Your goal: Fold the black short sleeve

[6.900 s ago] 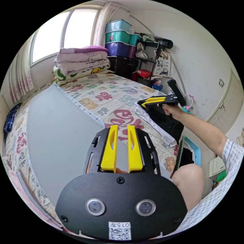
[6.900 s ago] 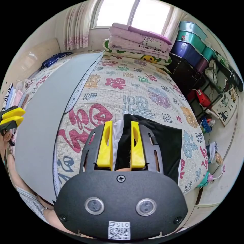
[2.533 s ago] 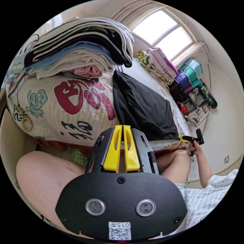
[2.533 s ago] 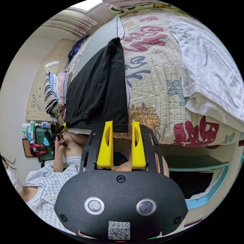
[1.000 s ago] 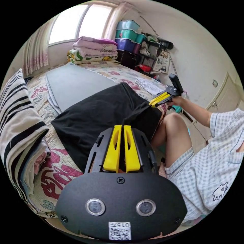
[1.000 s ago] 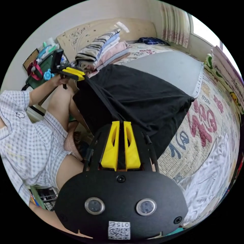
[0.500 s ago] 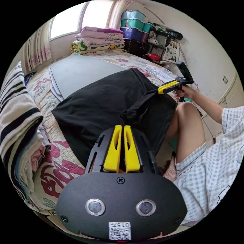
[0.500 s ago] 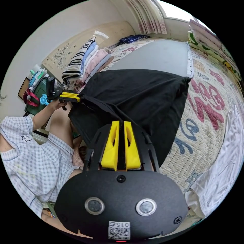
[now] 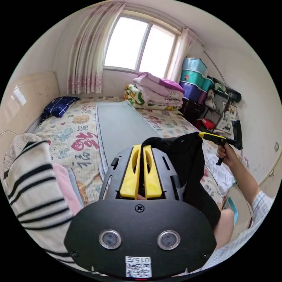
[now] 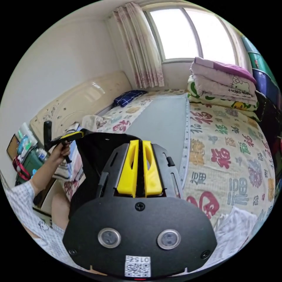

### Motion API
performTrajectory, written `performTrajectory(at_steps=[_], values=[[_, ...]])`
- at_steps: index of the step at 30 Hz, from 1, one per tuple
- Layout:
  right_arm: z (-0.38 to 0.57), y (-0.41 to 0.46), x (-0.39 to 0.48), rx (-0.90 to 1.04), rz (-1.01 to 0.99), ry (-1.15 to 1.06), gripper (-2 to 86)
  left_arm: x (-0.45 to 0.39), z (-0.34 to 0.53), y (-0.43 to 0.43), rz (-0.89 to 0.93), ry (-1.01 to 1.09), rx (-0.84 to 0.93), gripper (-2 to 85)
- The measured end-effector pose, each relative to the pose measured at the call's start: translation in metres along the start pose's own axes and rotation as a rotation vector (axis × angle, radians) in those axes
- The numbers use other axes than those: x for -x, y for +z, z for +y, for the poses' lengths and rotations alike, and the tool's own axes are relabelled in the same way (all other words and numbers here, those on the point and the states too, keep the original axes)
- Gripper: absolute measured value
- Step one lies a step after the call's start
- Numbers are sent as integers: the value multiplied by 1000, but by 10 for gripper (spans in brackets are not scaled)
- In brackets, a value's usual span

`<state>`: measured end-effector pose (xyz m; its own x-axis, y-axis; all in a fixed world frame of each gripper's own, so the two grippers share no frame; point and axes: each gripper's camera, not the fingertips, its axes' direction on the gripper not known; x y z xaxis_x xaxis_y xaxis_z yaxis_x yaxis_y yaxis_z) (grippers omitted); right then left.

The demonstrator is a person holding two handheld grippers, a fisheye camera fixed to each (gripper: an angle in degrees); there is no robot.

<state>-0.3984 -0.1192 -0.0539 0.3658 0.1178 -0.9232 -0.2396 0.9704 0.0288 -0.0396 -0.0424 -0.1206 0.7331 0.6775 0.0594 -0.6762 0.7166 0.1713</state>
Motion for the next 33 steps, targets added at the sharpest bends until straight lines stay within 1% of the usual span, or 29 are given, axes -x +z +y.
performTrajectory(at_steps=[2, 3, 4, 5, 6, 7, 8, 10, 13, 15, 18, 21, 23, 25, 27, 29, 31, 32, 33], values=[[-26, 38, -27, -24, 13, 107, 55, 19, -19, 25, -98, -98, -34, 67], [-25, 55, -44, -67, -38, 196, 69, 27, -23, 34, -151, -160, -31, 86], [-14, 68, -53, -113, -137, 227, 67, 27, -19, 37, -117, -158, -42, 95], [-6, 74, -53, -124, -193, 206, 66, 25, -15, 38, -75, -137, -48, 95], [13, 90, -48, -86, -283, 112, 69, 17, -4, 41, 10, -82, -27, 94], [36, 109, -36, 12, -318, -14, 74, 7, 10, 47, 67, -25, 33, 95], [51, 120, -31, 65, -315, -66, 77, 1, 17, 51, 84, 5, 68, 96], [116, 163, -18, 236, -252, -191, 87, -23, 50, 79, 120, 148, 210, 101], [174, 217, -13, 379, -218, -280, 101, -50, 80, 121, 80, 262, 358, 109], [193, 247, -6, 427, -203, -331, 113, -65, 85, 141, 73, 299, 401, 113], [211, 294, 0, 485, -125, -383, 129, -84, 80, 165, -2, 326, 437, 115], [220, 326, -8, 474, -85, -408, 121, -97, 74, 184, -30, 321, 472, 109], [223, 341, -14, 462, -34, -435, 103, -103, 71, 187, -64, 323, 459, 88], [219, 360, -28, 456, -4, -429, 56, -102, 64, 187, -62, 284, 468, 33], [206, 371, -51, 458, -24, -390, 22, -96, 56, 175, -66, 257, 438, 21], [179, 369, -89, 437, -56, -313, 12, -85, 37, 148, -98, 216, 383, 16], [132, 343, -160, 330, 19, -166, 6, -62, 2, 92, -276, 152, 224, 15], [121, 335, -181, 298, 58, -118, 5, -55, -6, 78, -334, 137, 184, 16], [102, 317, -224, 238, 154, -3, 7, -41, -19, 54, -445, 97, 118, 18]])
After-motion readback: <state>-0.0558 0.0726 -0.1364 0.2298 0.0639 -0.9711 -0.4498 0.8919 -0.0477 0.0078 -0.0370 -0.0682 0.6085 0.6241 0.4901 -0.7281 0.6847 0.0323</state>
